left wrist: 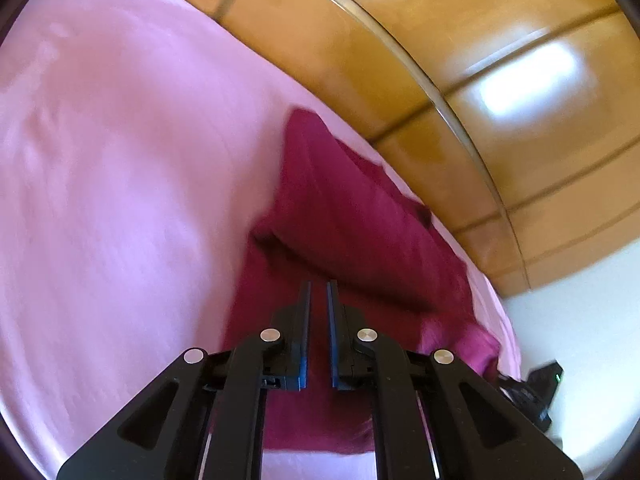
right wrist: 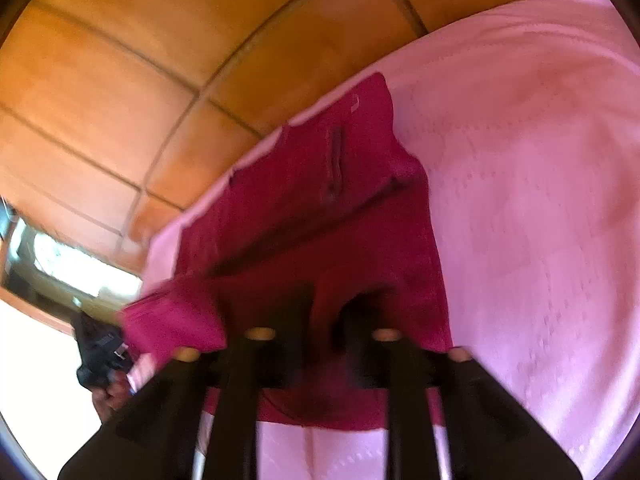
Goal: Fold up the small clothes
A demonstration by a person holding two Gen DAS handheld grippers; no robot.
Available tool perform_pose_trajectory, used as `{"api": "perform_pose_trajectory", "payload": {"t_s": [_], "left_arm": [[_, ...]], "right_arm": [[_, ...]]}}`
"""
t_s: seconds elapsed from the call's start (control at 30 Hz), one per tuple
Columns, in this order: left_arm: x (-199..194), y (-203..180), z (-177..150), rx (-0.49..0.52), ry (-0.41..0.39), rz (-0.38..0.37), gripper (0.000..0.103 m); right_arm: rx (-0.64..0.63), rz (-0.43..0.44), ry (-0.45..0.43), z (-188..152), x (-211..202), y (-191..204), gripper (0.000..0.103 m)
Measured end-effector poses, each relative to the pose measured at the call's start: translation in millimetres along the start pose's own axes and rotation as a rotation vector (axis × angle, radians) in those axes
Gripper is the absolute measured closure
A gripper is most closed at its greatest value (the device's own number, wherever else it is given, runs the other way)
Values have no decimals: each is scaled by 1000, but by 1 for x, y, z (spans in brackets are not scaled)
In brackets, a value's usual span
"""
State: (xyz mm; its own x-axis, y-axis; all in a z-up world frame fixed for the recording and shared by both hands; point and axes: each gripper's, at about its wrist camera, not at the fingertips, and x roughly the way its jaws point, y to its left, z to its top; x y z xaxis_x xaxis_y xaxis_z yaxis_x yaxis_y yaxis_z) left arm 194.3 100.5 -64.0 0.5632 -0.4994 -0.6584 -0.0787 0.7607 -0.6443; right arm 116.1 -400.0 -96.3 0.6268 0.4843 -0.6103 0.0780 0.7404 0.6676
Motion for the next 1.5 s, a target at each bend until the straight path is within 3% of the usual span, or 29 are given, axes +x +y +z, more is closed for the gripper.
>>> {"api": "perform_pose_trajectory", "payload": {"t_s": [0.07, 0.1, 0.17, 0.2, 0.43, 0.53, 0.7, 0.73, 0.8, 0.9, 1.0, 1.2, 1.5], "left_arm": [[-4, 2, 4, 10, -23, 31, 94], [-5, 5, 7, 14, -33, 48, 79], [-16, 15, 2, 0, -66, 62, 56], [-20, 20, 0, -6, -74, 58, 52], [-22, 43, -43, 94, -15, 59, 52], [-20, 42, -65, 145, 14, 35, 52], [-3, 28, -80, 191, 37, 19, 52], [1, 25, -79, 201, 40, 31, 54], [4, 23, -78, 212, 55, 42, 79], [-2, 25, -79, 239, 52, 48, 88], [-8, 26, -81, 252, 54, 30, 90], [-27, 33, -101, 259, 78, 3, 90], [-50, 50, -158, 319, 139, 73, 88]], "right_arm": [[20, 32, -49, 4, -8, -3, 38], [28, 42, -72, 5, -12, -3, 27], [45, 68, -101, 7, -18, -4, 25], [45, 69, -109, 6, -21, -6, 25], [-3, -12, -115, -20, -50, -19, 23], [-89, -83, -87, -46, -54, -16, 33], [-179, -195, -45, -65, -28, -14, 63], [-176, -202, -47, -64, -25, -15, 65], [-169, -209, -46, -61, -20, -13, 75], [-189, -203, -55, -63, -31, -5, 84], [-204, -180, -64, -65, -46, -1, 90], [-207, -157, -42, -84, -72, 6, 91], [-211, -222, 136, -134, -77, -12, 91]]}}
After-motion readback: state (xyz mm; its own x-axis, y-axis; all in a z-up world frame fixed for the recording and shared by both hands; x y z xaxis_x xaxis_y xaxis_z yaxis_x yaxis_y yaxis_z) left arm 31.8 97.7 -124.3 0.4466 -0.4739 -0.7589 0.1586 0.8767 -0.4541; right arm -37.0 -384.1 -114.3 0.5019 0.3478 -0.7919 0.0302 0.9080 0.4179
